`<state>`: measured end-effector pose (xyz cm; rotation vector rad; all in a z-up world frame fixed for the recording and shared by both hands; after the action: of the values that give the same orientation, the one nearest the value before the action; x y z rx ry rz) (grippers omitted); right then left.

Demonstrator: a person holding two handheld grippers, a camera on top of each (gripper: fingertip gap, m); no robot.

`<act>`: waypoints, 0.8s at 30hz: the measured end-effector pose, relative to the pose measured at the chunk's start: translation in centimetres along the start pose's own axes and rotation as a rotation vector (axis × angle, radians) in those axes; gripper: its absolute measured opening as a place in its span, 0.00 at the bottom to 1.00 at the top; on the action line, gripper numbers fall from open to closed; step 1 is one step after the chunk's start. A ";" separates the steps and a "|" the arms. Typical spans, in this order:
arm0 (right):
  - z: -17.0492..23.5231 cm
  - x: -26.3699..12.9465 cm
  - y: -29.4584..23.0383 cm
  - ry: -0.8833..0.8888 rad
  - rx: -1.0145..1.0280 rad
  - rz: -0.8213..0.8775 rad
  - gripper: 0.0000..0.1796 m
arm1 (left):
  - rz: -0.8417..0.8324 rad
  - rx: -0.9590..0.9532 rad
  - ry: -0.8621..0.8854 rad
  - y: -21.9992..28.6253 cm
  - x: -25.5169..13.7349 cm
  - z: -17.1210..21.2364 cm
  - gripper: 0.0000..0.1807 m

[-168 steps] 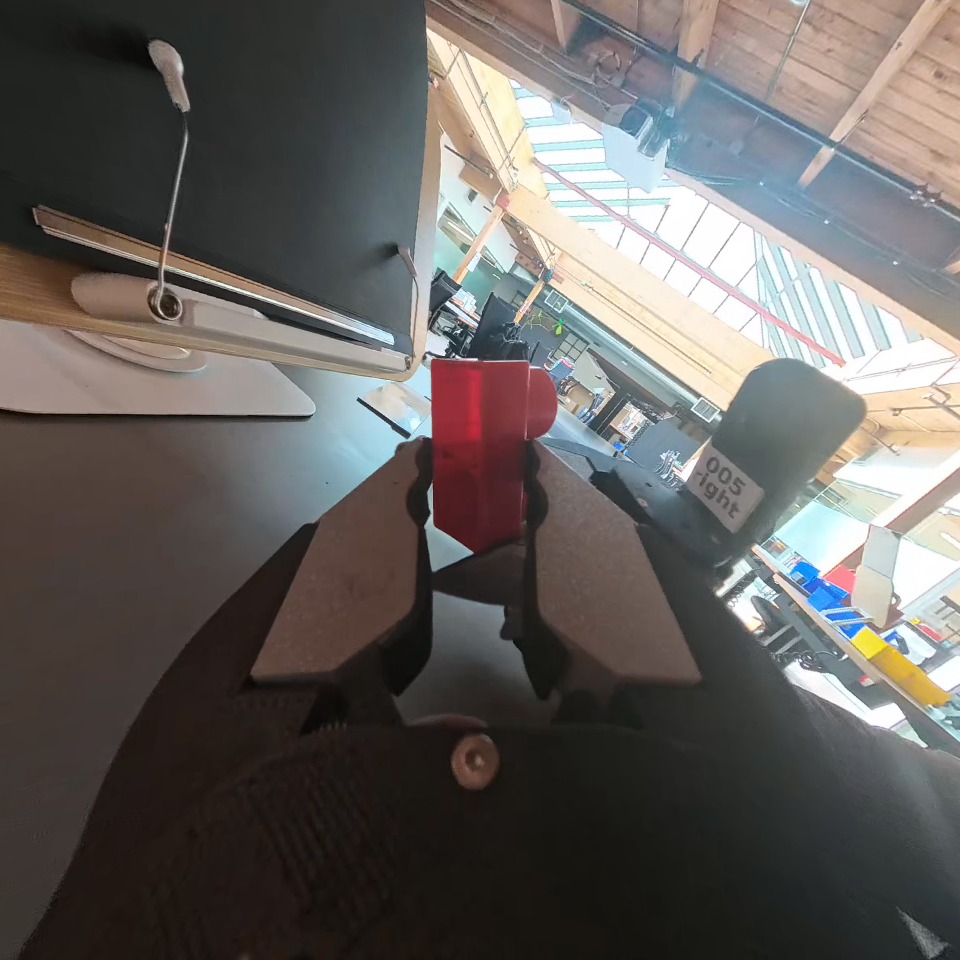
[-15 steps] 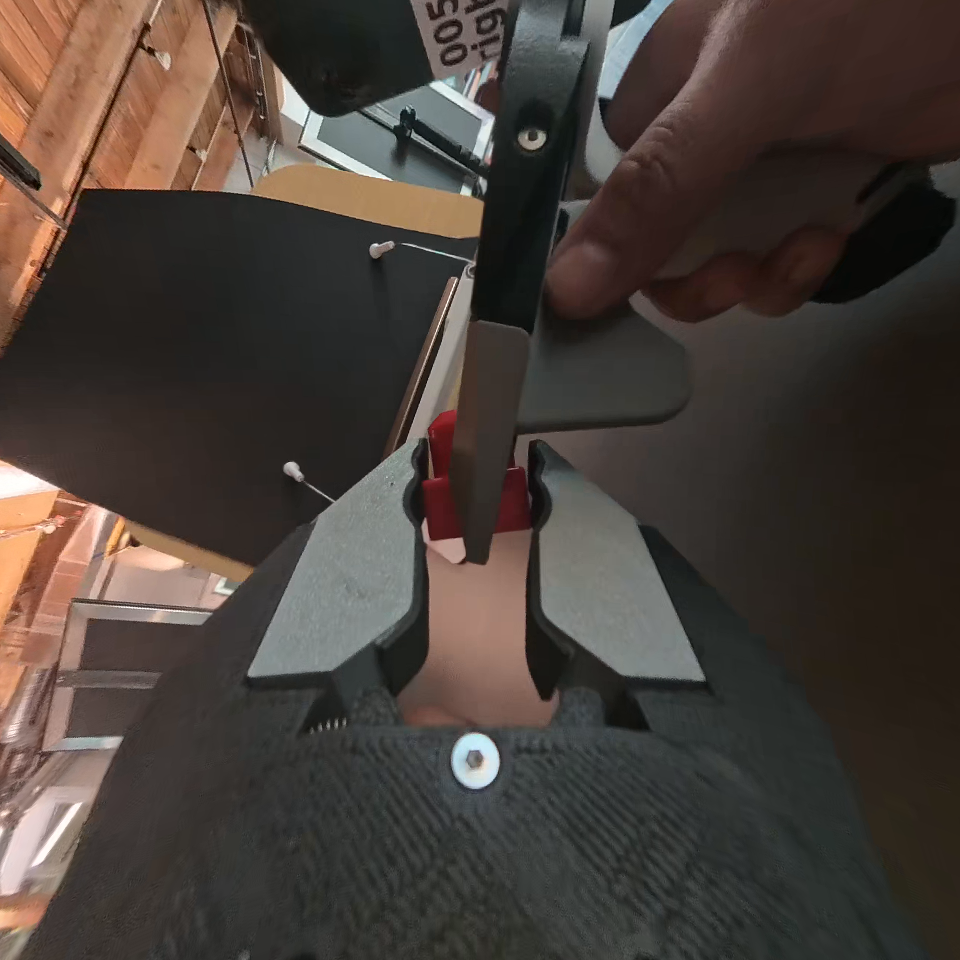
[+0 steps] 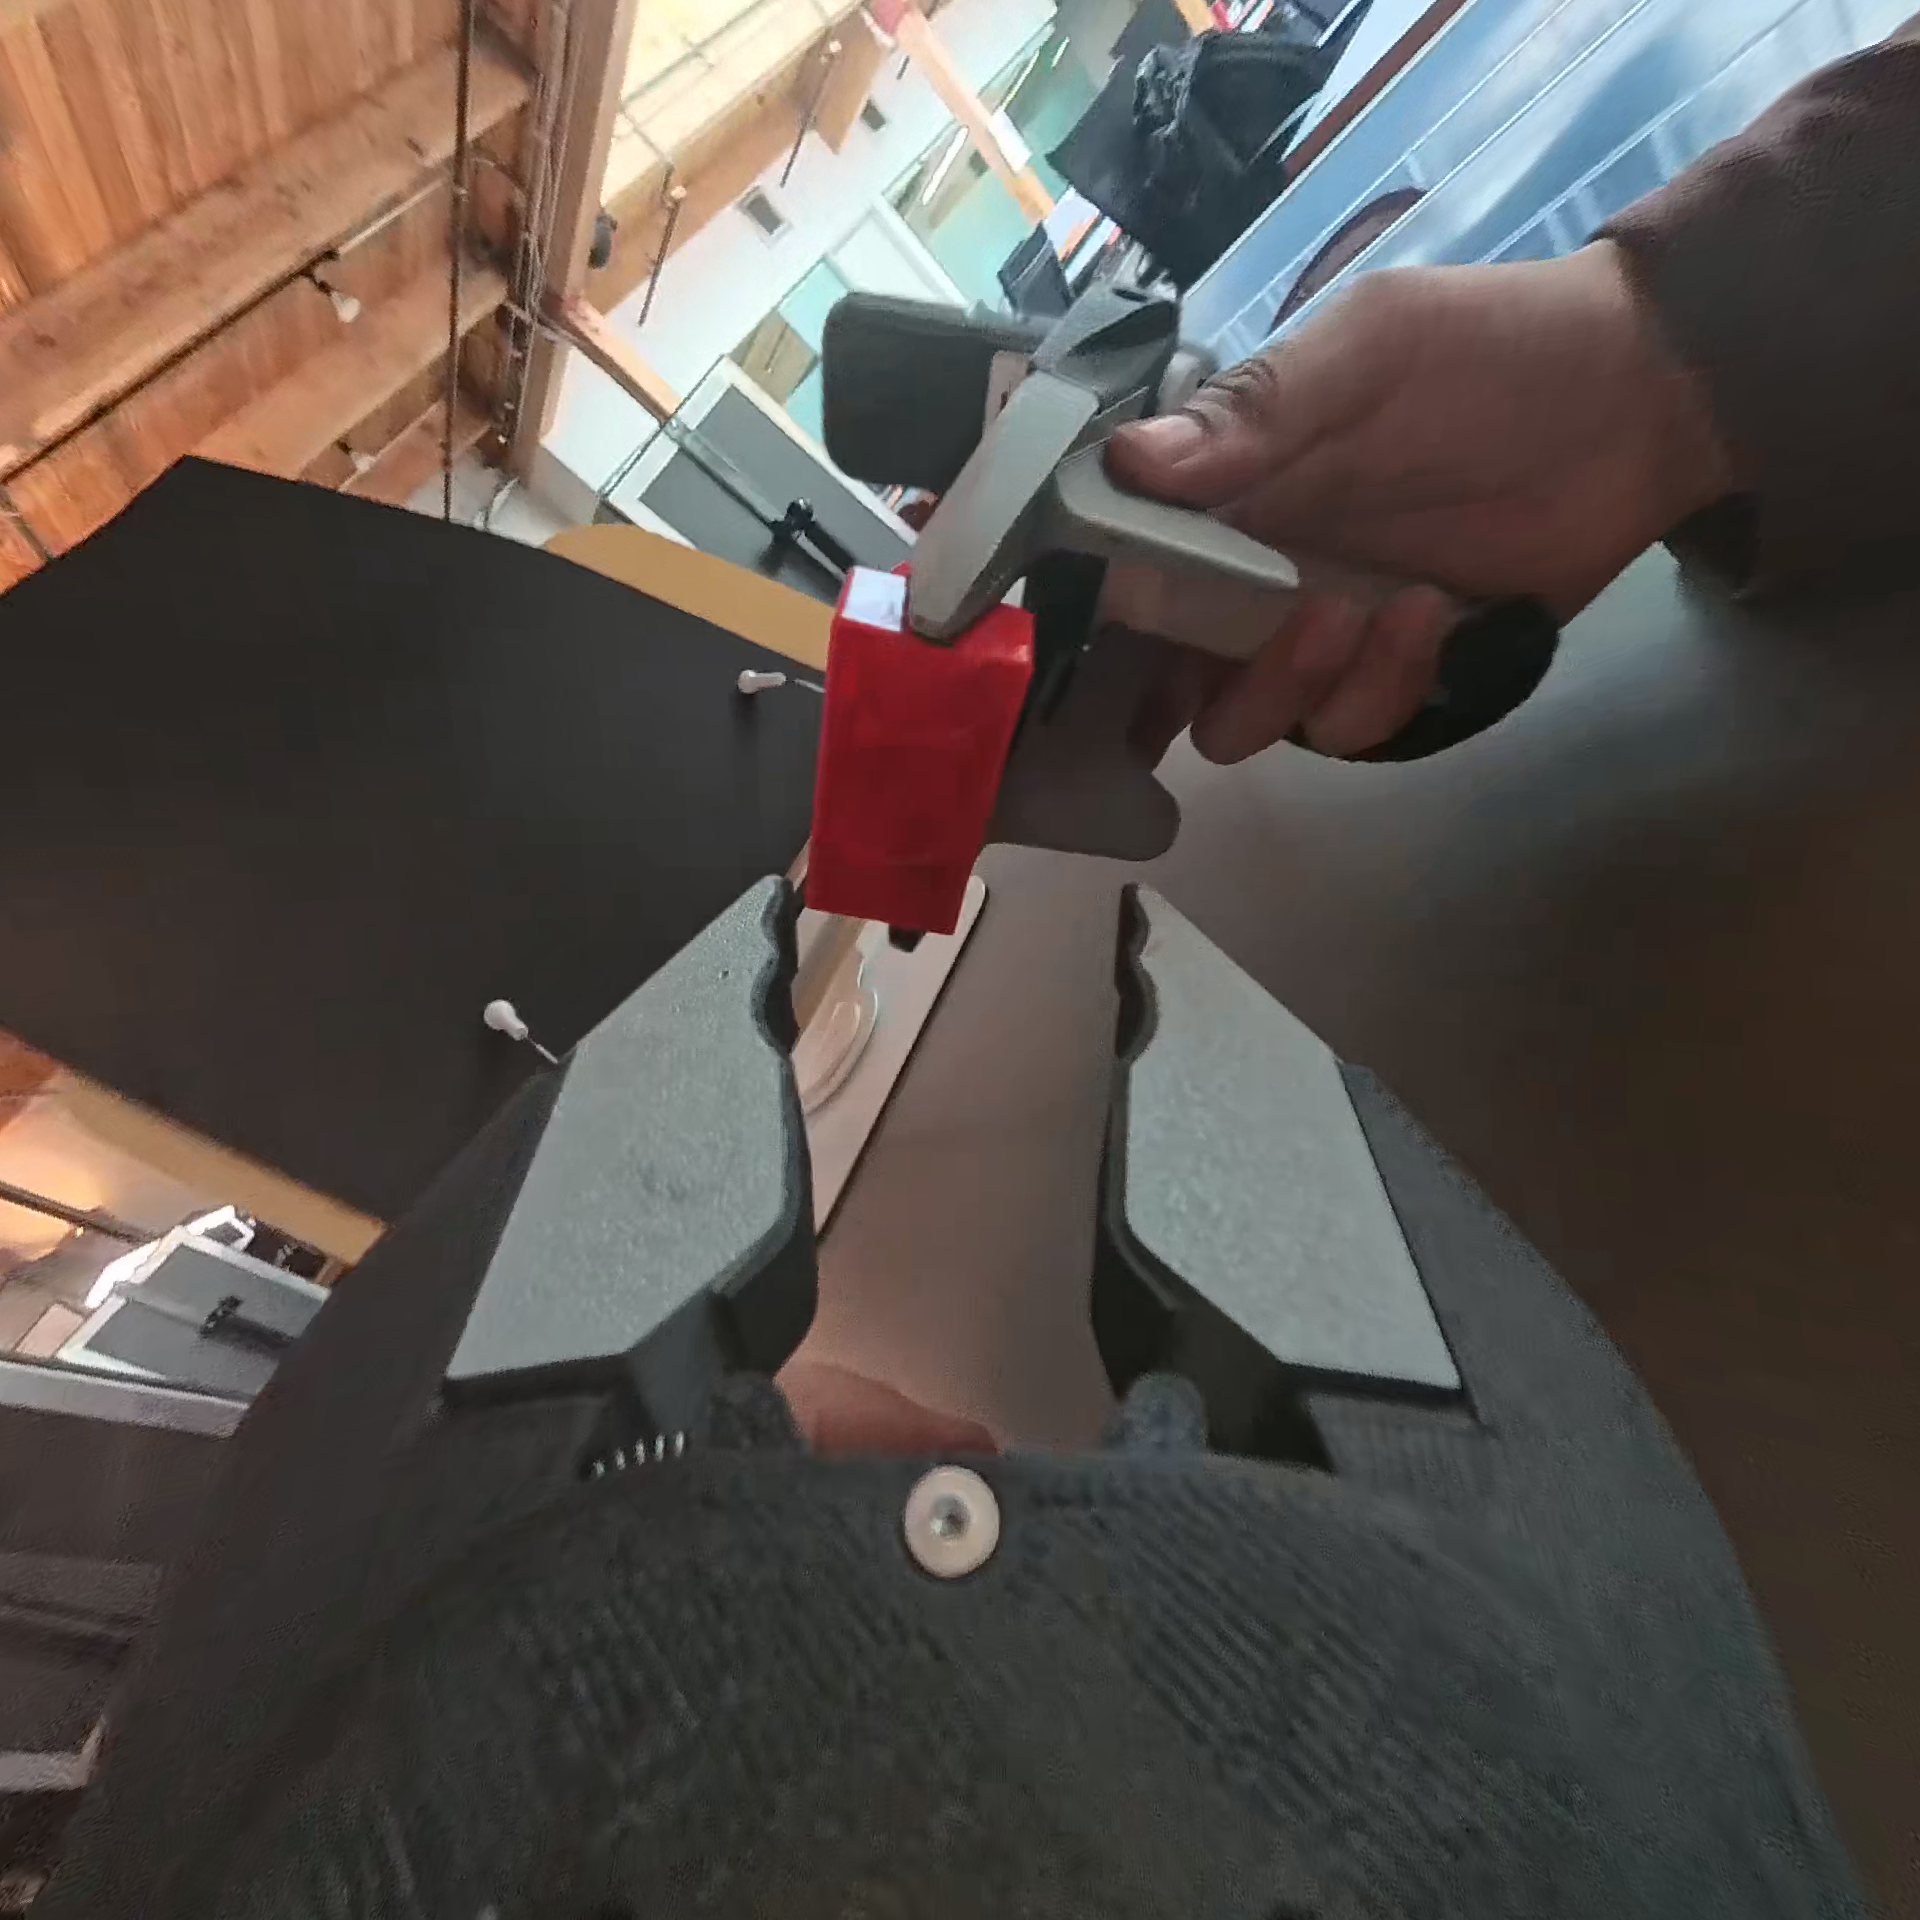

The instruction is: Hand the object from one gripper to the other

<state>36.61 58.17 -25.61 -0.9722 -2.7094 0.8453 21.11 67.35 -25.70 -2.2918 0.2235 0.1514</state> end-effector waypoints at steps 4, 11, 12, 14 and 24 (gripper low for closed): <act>0.3 0.7 -0.5 -0.079 -0.022 -0.061 0.39 | -0.008 -0.003 0.024 0.1 -0.3 -0.5 0.32; 0.7 1.6 -0.5 -0.125 -0.008 -0.108 0.39 | -0.058 0.166 0.040 0.7 -0.8 -1.1 0.18; 0.8 1.6 -0.4 -0.124 -0.004 -0.095 0.40 | -0.038 0.153 0.029 0.6 -0.8 -1.0 0.18; 0.6 1.3 -0.1 -0.095 0.006 -0.045 0.42 | 0.002 0.084 0.021 0.1 -0.7 -0.7 0.18; -0.3 -0.1 -0.8 -0.026 -0.135 0.193 0.44 | 0.385 -0.586 0.111 -3.2 -0.3 1.1 0.17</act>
<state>36.33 57.73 -24.87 -1.2771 -2.7582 0.7163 21.43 70.36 -24.03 -2.8158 0.7641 0.3206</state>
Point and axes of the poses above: each gripper's, where its closed fingertips meet, x out along the fingers, z out of its underside, y = z × x across the jaws, the point moved 10 cm from there along -x, back along the fingers, and after that the axes turned 12 degrees about -y, right-handed, at the moved point
